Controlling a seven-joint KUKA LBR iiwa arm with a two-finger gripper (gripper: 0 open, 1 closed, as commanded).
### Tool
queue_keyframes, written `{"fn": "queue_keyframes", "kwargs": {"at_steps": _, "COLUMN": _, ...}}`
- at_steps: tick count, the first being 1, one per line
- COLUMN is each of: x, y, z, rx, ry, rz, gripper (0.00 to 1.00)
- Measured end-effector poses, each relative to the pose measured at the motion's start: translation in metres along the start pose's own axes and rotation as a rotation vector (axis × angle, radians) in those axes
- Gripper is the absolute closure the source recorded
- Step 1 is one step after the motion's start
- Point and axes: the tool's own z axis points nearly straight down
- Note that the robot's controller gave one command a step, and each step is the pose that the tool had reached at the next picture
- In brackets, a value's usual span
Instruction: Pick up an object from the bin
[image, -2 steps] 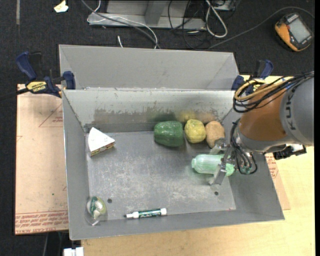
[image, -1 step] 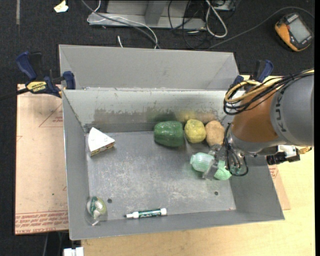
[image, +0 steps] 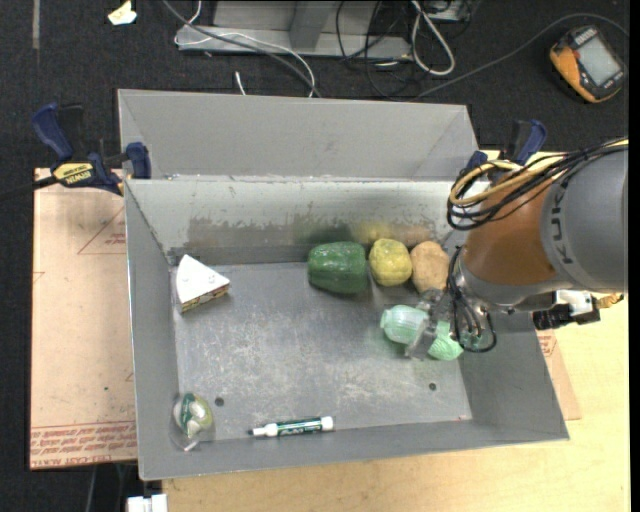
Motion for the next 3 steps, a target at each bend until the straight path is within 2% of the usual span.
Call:
{"fn": "queue_keyframes", "kwargs": {"at_steps": 1, "x": 0.001, "y": 0.0, "z": -0.012, "rx": 0.0, "ry": 0.004, "rz": -0.001, "gripper": 1.0}}
{"fn": "queue_keyframes", "kwargs": {"at_steps": 2, "x": 0.002, "y": 0.0, "z": -0.064, "rx": 0.0, "ry": 0.008, "rz": -0.002, "gripper": 1.0}}
{"fn": "queue_keyframes", "kwargs": {"at_steps": 3, "x": 0.0, "y": 0.001, "z": -0.085, "rx": -0.002, "ry": 0.001, "rz": -0.004, "gripper": 1.0}}
